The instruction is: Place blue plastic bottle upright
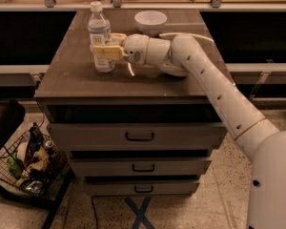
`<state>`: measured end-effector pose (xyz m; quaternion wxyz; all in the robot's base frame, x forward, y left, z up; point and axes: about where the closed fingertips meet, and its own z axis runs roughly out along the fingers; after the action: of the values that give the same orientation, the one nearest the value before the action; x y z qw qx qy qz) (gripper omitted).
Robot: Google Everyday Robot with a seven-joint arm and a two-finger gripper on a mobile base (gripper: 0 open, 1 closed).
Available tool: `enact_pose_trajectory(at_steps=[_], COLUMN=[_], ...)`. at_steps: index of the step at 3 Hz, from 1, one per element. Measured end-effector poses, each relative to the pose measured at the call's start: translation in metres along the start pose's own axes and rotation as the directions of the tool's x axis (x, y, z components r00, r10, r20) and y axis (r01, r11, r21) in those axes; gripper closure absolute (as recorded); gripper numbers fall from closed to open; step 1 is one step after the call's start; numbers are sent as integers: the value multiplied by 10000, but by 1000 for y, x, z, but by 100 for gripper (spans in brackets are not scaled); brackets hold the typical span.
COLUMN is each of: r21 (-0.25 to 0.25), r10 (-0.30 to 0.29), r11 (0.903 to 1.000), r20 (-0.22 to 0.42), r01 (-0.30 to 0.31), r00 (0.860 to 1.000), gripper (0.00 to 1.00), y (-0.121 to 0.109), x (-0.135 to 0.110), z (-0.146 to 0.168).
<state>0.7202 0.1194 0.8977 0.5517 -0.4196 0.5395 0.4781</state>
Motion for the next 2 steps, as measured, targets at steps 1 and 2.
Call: enact_pose_trajectory(at_steps=[1,2], r21=[-2,-4], r10=[0,0], r11=[10000,10000], r20=[0,0], r01=[0,0], r00=[10000,10000], gripper=[82,59], y=[0,0], x=[-1,-2], z=[0,0])
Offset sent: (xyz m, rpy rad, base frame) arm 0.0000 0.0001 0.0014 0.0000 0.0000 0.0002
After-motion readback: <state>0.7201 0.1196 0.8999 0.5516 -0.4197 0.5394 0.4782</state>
